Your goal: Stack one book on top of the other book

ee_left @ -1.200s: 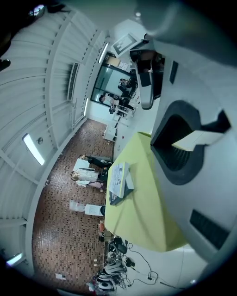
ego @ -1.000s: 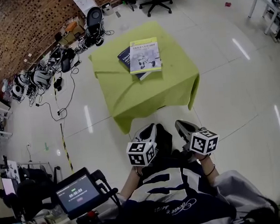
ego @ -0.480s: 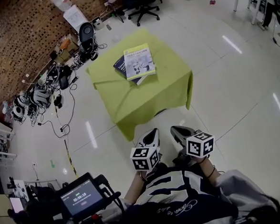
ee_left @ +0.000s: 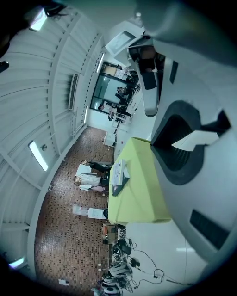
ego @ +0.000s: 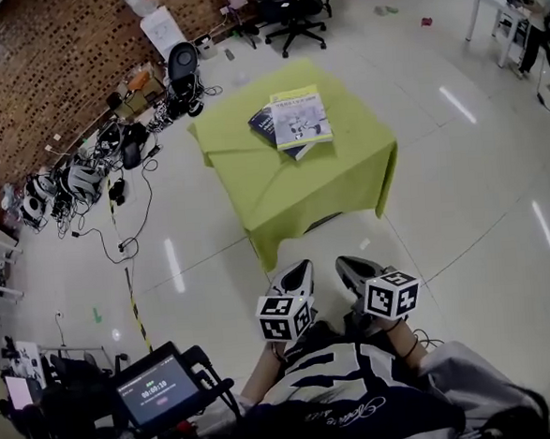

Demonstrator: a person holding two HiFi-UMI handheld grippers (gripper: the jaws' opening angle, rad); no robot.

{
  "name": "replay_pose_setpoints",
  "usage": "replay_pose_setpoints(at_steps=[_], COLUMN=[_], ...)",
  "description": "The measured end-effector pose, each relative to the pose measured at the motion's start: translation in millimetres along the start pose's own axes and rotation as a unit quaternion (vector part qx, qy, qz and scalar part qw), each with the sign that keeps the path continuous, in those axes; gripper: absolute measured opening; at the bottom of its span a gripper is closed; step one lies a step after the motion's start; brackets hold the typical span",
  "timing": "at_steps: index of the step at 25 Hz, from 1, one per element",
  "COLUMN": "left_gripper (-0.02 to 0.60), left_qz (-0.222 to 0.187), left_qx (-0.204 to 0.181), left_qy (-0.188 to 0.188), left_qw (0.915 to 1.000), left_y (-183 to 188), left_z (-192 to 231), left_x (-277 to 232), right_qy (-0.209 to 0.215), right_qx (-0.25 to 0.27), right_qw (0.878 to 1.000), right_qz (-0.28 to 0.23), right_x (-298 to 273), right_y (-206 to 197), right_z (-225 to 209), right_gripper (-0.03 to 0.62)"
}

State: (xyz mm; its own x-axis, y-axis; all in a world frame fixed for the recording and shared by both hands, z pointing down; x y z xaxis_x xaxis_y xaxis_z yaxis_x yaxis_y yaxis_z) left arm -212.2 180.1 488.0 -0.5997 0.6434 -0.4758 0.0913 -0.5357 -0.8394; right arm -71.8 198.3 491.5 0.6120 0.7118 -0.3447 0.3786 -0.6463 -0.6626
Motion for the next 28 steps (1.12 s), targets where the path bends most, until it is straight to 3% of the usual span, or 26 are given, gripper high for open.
replay_pose_setpoints(at_steps=[9,28], left_gripper=[0.003,0.003], left_qz=[-0.023,-0.050], left_qx=[0.006,0.014], left_qy=[0.012,0.008], left_qw=[0.9996,0.9986], left_y=[-4.3,5.7], left_z=[40.5,50.5], left_x=[33.3,40.5], right_qy=[0.004,-0.002], right_qx=[0.003,0.034], right_qw=[1.000,0.999], right_qz=[0.003,0.016], right_x=[-23.9,-28.0], right_y=[-22.4,-16.5], right_z=[32.2,45.2], right_gripper=[-0.012,-0.012])
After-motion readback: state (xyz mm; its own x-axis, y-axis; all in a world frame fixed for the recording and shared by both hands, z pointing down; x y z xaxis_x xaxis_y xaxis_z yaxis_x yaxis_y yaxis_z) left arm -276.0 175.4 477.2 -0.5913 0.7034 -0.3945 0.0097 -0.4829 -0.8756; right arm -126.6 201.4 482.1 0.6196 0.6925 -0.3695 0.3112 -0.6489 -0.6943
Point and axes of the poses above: the fingertips, and each gripper's own axes: x backward along the fingers, z to its left, y out of its top, the point moved 6 cm from there along x, backward along the fingers, and after that the axes turned 1 degree about -x, right-handed, at the moved point
